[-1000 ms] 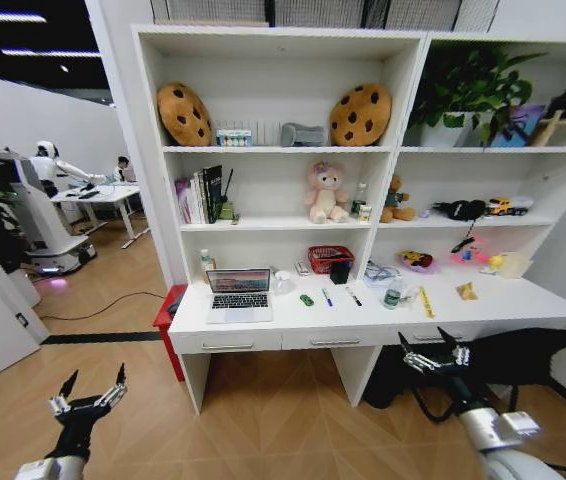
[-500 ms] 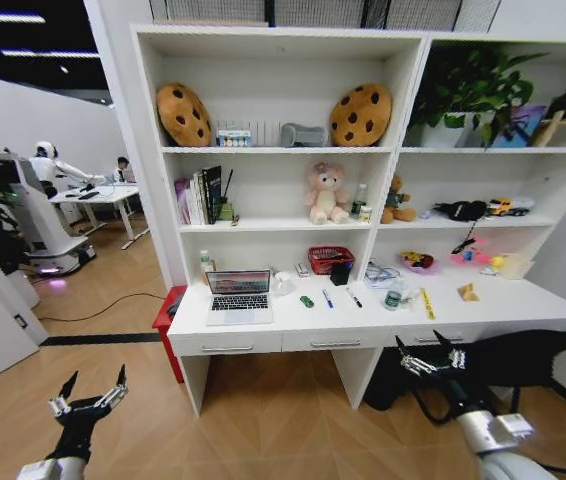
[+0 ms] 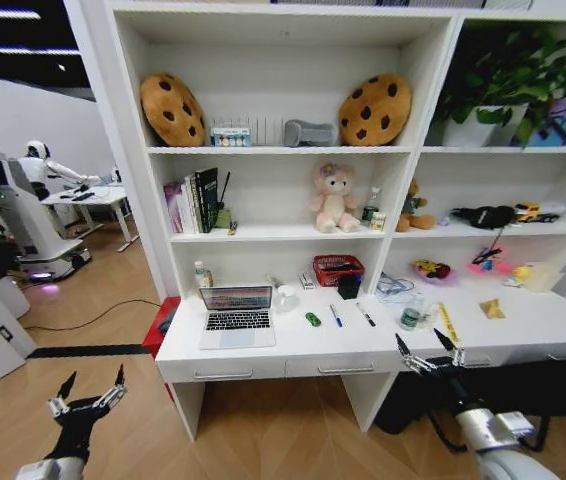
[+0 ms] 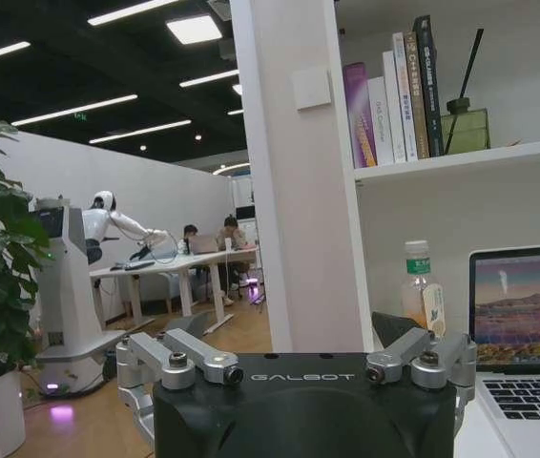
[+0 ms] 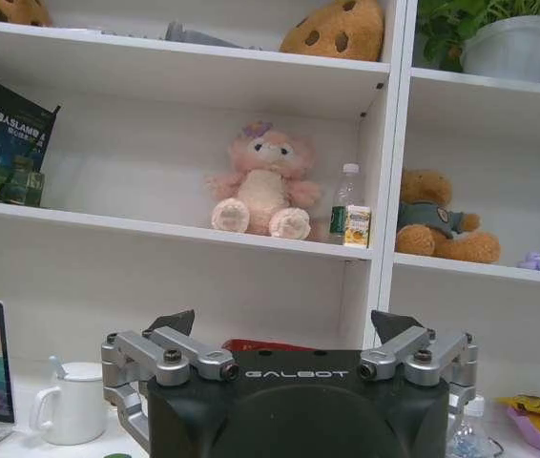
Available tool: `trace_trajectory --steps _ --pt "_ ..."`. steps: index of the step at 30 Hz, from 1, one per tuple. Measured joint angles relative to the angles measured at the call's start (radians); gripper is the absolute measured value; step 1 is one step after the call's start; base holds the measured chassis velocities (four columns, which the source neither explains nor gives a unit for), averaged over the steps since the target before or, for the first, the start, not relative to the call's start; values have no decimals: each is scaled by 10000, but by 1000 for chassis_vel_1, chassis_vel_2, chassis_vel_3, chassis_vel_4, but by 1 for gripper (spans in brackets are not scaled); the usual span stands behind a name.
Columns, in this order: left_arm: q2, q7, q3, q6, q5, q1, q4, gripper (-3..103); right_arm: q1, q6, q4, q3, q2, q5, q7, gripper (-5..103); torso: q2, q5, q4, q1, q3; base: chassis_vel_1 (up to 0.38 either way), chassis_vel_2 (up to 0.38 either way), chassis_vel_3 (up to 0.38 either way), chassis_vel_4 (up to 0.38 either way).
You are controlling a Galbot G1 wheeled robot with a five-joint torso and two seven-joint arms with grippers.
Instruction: Organize the objects on the table.
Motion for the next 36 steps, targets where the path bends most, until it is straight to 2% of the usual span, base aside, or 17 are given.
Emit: trace_trajectory --steps 4,7,8,13,17,23,32,34,36 --pt "-41 3 8 -12 0 -1 12 94 -8 -13 43 -22 42 -46 6 100 1 -6 -6 -3 -1 -167 168 174 -202" --pt "-41 5 10 -20 0 -1 19 94 -10 -18 54 -35 52 -91 10 100 1 3 4 -3 0 -169 174 173 -174" --pt "-35 5 9 -20 -3 -7 21 94 -26 -18 57 -34 56 -110 9 100 2 -8 2 -3 -2 -165 173 190 -167" --pt "-26 5 5 -21 -14 -33 20 94 -55 -18 60 -39 112 -132 9 100 2 -4 -6 -5 -2 -192 178 183 -182" --pt "-43 5 33 -21 -3 -48 23 94 -44 -19 62 -56 128 -147 9 100 1 2 4 -3 0 -206 193 186 -194" --pt "-75 4 52 -21 26 -56 39 94 -34 -18 31 -64 133 -159 8 100 1 -4 -3 -3 -1 -203 208 211 -214" --pt "-31 -24 54 -21 10 -84 -2 94 -26 13 26 -122 196 -250 62 100 -1 -2 -1 4 1 -168 185 170 -179" --pt "64 -37 46 77 -6 -39 -196 97 -57 20 13 -145 264 -322 70 100 -2 -3 -2 3 1 -20 28 28 -43" --pt "115 -45 46 150 30 -15 -285 94 -70 22 -5 -156 301 -349 81 100 -1 -2 -2 0 0 0 0 0 0"
